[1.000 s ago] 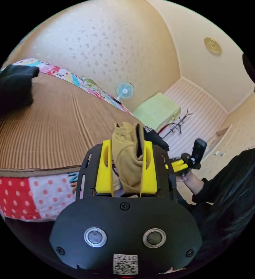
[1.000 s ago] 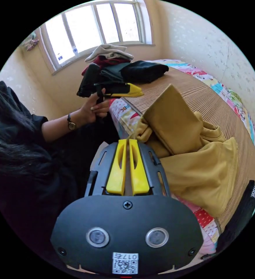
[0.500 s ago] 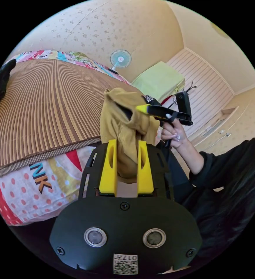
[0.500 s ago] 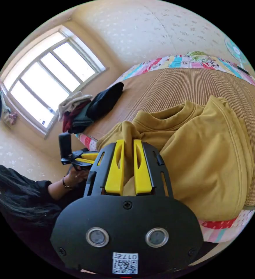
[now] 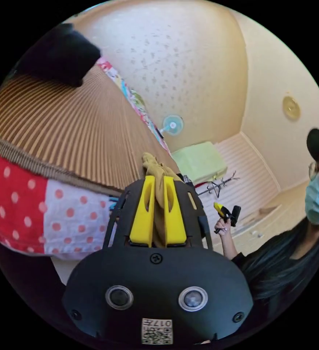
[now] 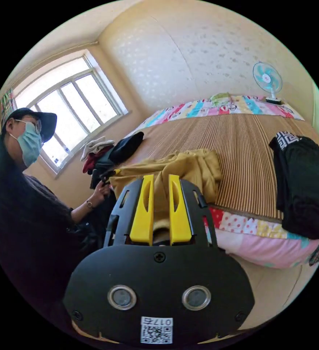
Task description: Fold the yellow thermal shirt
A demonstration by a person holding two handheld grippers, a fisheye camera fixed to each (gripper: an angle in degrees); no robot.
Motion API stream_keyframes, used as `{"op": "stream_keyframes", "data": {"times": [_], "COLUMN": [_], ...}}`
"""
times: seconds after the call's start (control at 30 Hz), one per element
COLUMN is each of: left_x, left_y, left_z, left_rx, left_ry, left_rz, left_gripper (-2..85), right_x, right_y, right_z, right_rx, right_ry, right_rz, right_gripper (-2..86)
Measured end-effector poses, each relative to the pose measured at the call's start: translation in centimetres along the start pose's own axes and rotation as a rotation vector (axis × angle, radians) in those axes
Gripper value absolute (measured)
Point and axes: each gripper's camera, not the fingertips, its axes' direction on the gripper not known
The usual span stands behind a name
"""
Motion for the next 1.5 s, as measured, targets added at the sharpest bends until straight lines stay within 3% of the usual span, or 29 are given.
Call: {"op": "stream_keyframes", "data": {"times": [0.1, 0.3, 0.47, 0.6, 0.7, 0.77, 0.87, 1.0, 1.13, 1.23, 1.33, 1.5], "left_x": [0.0, 3.3, 4.8, 10.0, 15.8, 19.7, 25.9, 34.6, 43.6, 45.7, 47.2, 43.6], "left_y": [-0.3, 0.1, 1.2, 1.5, 1.5, 1.8, 1.8, -0.2, 2.3, 1.9, -2.1, -17.2], "left_z": [0.2, 2.9, 3.7, 0.8, -3.1, -6.2, -11.6, -14.2, -14.8, -15.3, -12.3, 0.2], "left_rx": [0.002, -0.105, -0.113, -0.001, 0.133, 0.246, 0.404, 0.405, 0.524, 0.569, 0.434, 0.089], "left_ry": [0.045, -0.164, -0.203, -0.143, -0.015, 0.070, 0.195, 0.208, 0.100, 0.191, 0.208, -0.157], "left_rz": [-0.026, 0.000, -0.013, 0.139, 0.275, 0.372, 0.517, 0.636, 0.866, 0.867, 0.895, 0.783], "left_gripper": [13.0, 10.7, 3.3, 0.9, -0.3, -0.6, -0.7, -0.8, -0.8, -0.8, -0.7, 0.6], "right_x": [-0.1, 5.2, 14.5, 10.8, 4.9, 2.6, 2.4, -0.1, -6.9, -8.3, -8.1, -7.2], "right_y": [-6.9, -23.4, -26.2, -26.5, -24.9, -22.0, -17.2, -13.9, -11.6, -11.0, -12.2, -20.9], "right_z": [2.5, 18.8, 31.5, 26.5, 17.2, 7.8, -2.2, -9.8, -14.5, -15.1, -14.8, -11.0], "right_rx": [0.032, -0.228, -0.704, -0.513, -0.266, -0.004, 0.311, 0.448, 0.591, 0.700, 0.782, 0.697], "right_ry": [0.105, 0.324, 0.379, 0.229, 0.061, -0.305, -0.646, -0.663, -0.658, -0.729, -0.767, -0.435], "right_rz": [-0.043, -0.002, 0.140, 0.124, 0.037, -0.007, -0.026, -0.086, -0.224, -0.201, -0.163, -0.032], "right_gripper": [9.6, 11.5, 7.9, 3.0, 2.2, 2.1, 2.1, 2.1, 1.8, 1.7, 1.8, 2.1]}}
